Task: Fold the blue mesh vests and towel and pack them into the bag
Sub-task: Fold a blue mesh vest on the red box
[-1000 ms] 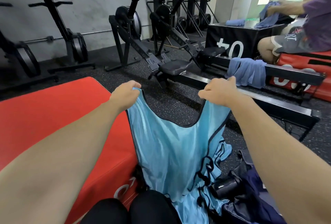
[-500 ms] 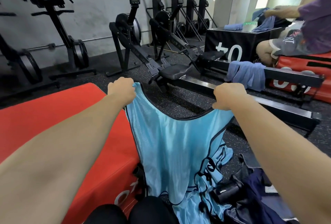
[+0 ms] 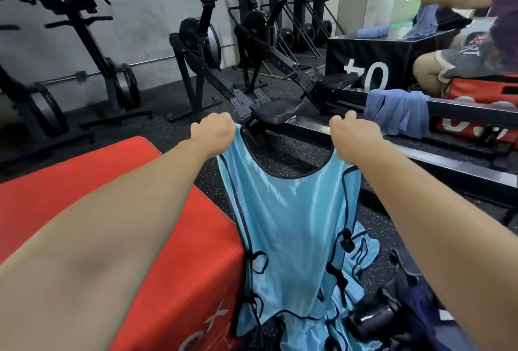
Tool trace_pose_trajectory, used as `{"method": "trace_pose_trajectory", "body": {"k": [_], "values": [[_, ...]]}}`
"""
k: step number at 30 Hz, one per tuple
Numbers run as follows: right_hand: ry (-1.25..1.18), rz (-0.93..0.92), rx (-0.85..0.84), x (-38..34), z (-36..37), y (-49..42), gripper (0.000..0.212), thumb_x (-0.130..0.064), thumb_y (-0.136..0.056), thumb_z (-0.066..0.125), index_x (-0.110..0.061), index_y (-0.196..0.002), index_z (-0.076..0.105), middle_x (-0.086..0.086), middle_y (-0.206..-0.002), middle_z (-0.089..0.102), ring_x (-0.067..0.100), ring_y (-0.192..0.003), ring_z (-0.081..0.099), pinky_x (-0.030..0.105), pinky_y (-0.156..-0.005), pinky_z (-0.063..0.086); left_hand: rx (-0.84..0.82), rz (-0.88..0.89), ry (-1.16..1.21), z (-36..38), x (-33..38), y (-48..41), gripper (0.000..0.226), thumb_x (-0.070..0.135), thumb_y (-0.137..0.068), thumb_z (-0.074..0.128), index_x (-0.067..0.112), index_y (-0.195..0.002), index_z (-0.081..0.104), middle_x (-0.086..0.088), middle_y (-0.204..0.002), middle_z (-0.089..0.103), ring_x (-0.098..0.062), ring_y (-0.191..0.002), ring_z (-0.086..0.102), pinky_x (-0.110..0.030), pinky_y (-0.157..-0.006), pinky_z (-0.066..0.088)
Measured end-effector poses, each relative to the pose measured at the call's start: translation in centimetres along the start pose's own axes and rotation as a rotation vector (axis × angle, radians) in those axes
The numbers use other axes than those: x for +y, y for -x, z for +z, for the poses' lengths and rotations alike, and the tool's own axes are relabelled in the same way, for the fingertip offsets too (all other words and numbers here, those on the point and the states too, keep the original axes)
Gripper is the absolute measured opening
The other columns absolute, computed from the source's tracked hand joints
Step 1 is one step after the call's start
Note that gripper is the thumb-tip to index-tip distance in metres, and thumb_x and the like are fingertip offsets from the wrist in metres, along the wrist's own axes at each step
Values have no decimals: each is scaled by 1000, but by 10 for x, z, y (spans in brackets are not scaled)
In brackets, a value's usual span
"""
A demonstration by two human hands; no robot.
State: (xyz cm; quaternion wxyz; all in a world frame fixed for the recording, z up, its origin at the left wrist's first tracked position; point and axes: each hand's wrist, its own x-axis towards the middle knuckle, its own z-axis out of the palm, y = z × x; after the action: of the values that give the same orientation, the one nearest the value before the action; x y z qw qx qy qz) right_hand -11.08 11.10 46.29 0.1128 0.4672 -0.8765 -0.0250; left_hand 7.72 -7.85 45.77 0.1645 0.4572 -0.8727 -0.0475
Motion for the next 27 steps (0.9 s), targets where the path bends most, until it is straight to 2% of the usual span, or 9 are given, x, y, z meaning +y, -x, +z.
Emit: {"method": "trace_pose_trajectory", "body": {"k": [5,7,10,14,16,19,21,25,27], "values": [[107,14,-30,-15,14,-38,16,-5,-95,43,-11,-101,30,8,-104,64,30,-93,63,30,-61,30,185,38,-184,8,-5,-37,31,9,-92,46,27,-108,67,-10,-116,55,-33,-114,45,-42,-92,37],[132,22,-21,-20,18,-54,22,-5,-95,42,-6,-116,35,6,-86,50,27,-86,57,29,-59,30,255,-15,-134,7,-11,-53,30,7,-91,51,27,-101,70,-8,-115,57,-31,-108,52,-41,-82,44],[83,35,-33,-27,25,-76,35,-7,-96,45,-6,-127,29,5,-90,48,29,-95,59,28,-54,25,244,-136,18,3,-23,-75,28,1,-86,54,23,-93,70,-6,-111,65,-30,-99,61,-36,-71,45],[-94,16,-16,-43,36,-94,27,-8,-95,49,-10,-103,24,-1,-69,37,25,-68,52,30,-57,27,153,-167,247,10,-41,-84,20,1,-84,52,18,-77,60,-6,-97,64,-24,-85,57,-30,-69,42],[-133,-5,-2,-48,38,-101,27,-8,-94,49,-8,-107,25,0,-73,43,20,-58,42,30,-54,24,104,-138,285,12,-51,-84,17,4,-87,50,15,-80,61,-5,-91,61,-21,-85,53,-27,-70,41],[-129,-10,7,-50,38,-103,53,-8,-93,51,-3,-137,22,12,-105,58,32,-84,57,35,-66,32,21,-84,301,14,-60,-81,17,2,-87,51,13,-81,62,1,-76,57,-19,-78,49,-24,-58,38],[-145,11,48,-50,37,-102,60,-6,-91,54,-3,-141,21,17,-112,59,36,-92,58,37,-69,33,42,-66,332,13,-63,-79,20,0,-86,49,13,-80,62,5,-72,53,-17,-74,49,-23,-52,34],[-121,57,5,-48,31,-91,21,-2,-92,50,-2,-112,54,17,-115,60,38,-102,59,35,-73,36,100,-60,276,11,-64,-75,22,-1,-87,48,14,-80,62,-1,-86,58,-18,-82,52,-25,-64,38],[-92,96,2,-47,27,-84,8,-2,-91,51,-8,-95,54,14,-106,60,35,-96,59,35,-73,37,145,-98,270,9,-68,-74,24,0,-86,46,16,-80,63,-1,-92,59,-20,-84,53,-28,-66,40]]}}
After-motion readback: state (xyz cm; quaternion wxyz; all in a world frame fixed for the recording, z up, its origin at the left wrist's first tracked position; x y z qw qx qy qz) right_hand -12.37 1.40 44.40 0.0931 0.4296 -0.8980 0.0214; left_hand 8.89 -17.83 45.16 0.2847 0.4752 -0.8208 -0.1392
